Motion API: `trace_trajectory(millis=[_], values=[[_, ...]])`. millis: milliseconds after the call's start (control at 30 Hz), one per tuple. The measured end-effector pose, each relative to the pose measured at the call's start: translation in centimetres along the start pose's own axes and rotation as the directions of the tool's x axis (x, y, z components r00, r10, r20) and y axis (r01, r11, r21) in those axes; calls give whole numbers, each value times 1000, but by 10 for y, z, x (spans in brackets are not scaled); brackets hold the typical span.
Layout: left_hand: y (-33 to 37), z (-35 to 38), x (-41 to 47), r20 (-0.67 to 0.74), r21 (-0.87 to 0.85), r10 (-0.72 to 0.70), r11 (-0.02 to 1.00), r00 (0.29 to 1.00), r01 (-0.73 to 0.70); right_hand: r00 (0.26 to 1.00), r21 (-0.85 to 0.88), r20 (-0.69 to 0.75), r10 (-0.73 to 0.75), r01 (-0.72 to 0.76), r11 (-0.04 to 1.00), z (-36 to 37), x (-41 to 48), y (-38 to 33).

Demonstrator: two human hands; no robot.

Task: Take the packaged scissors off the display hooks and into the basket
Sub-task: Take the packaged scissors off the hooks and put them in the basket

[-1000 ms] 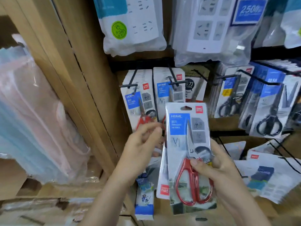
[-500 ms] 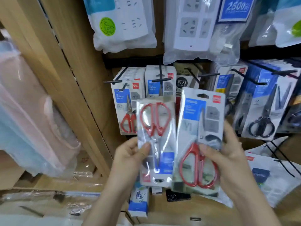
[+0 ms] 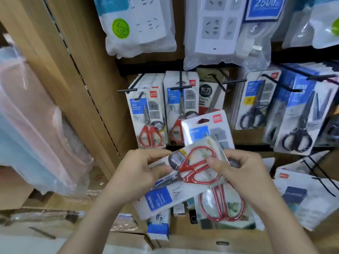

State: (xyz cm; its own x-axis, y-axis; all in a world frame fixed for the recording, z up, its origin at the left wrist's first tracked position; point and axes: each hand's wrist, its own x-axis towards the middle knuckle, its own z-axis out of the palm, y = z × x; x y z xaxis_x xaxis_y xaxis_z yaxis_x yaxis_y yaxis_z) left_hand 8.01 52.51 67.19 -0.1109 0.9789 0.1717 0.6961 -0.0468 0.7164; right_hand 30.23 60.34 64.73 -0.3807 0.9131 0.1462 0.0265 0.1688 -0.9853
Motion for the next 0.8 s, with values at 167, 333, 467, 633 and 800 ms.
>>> trace_trajectory(millis=[167,333,467,633,800], values=[[2,-12,-1,-348,-185,-216,970,912,159,975,296,-190,113,-53,954,-2,0,18],[3,-2,-9,-193,-742,-426,653,884,152,967,509,-135,218,-121,852,-3,-8,26],[7,6,-13,-285,-662,-387,741,877,112,980,431,-19,197,-170,886,-12,-12,34],[17,1,-9,-464,-396,-239,917,853,41,991,188,43,128,-134,973,-34,-6,31],[39,-12,1,-475,-287,-109,957,873,-37,958,-65,251,141,-129,990,-46,2,34]])
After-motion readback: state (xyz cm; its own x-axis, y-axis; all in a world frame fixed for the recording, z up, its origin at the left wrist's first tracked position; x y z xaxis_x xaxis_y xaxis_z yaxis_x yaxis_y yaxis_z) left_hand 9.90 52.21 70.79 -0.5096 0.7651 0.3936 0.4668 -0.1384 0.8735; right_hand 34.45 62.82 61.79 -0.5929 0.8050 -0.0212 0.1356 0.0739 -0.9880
